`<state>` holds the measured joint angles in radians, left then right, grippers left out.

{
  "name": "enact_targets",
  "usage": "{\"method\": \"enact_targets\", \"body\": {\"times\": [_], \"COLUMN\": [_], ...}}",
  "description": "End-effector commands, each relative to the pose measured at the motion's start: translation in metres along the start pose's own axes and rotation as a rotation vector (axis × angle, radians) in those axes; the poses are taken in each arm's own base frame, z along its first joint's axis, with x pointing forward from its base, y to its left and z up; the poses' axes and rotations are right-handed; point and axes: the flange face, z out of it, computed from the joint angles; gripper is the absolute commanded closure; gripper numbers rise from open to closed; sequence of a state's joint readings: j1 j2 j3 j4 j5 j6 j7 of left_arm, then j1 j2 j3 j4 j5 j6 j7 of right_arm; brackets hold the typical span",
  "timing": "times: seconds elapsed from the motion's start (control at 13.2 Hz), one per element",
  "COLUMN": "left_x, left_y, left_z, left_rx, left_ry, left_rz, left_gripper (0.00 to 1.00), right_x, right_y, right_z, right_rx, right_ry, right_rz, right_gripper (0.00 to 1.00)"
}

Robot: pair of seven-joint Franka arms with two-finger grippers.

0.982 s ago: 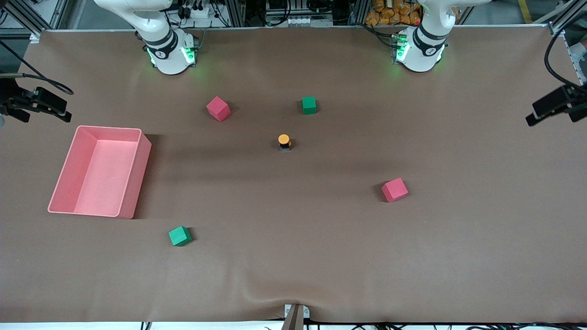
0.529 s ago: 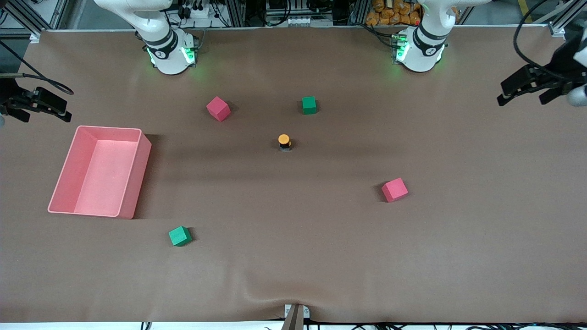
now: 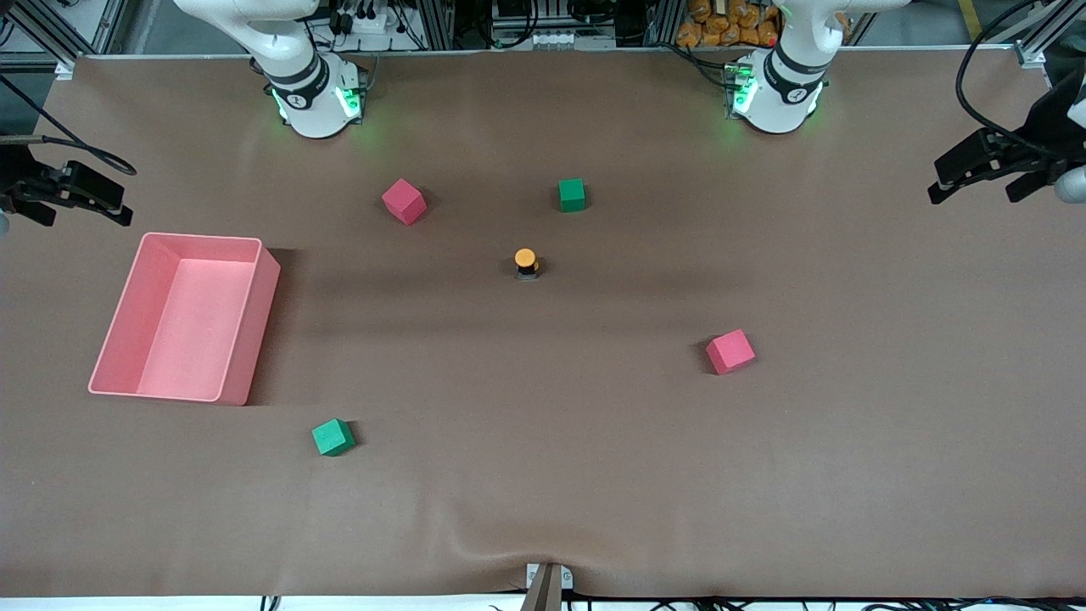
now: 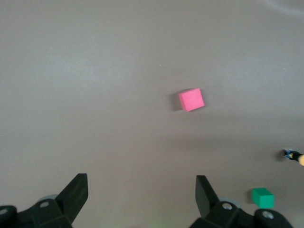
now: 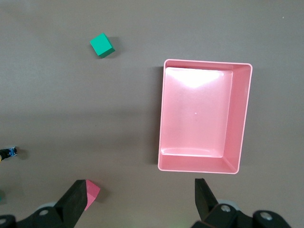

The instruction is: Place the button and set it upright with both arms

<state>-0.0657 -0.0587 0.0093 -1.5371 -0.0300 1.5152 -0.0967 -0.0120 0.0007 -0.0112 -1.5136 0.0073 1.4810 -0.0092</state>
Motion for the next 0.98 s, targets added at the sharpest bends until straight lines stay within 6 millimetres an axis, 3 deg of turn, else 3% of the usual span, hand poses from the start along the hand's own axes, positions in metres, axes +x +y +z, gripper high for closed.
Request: {"method": "enact_targets", "body": {"times": [0.0, 0.91], "left_x": [-0.001, 0.005], "left_y": [-0.002, -0.006], "left_z": [-0.007, 0.004], "left_rx": [0.028, 0.026], "left_ry": [0.016, -0.006], "left_rz": [0.039, 0.089], "left_gripper": [0.0, 0.0], "right_x": [-0.008, -0.008], "right_y": [0.003, 0.003], "right_z": [-0.003, -0.003], "right_rx": [-0.009, -0.009], "right_ry": [0.002, 0.002], "right_rz": [0.008, 0.008], "right_gripper": [0.0, 0.0]}}
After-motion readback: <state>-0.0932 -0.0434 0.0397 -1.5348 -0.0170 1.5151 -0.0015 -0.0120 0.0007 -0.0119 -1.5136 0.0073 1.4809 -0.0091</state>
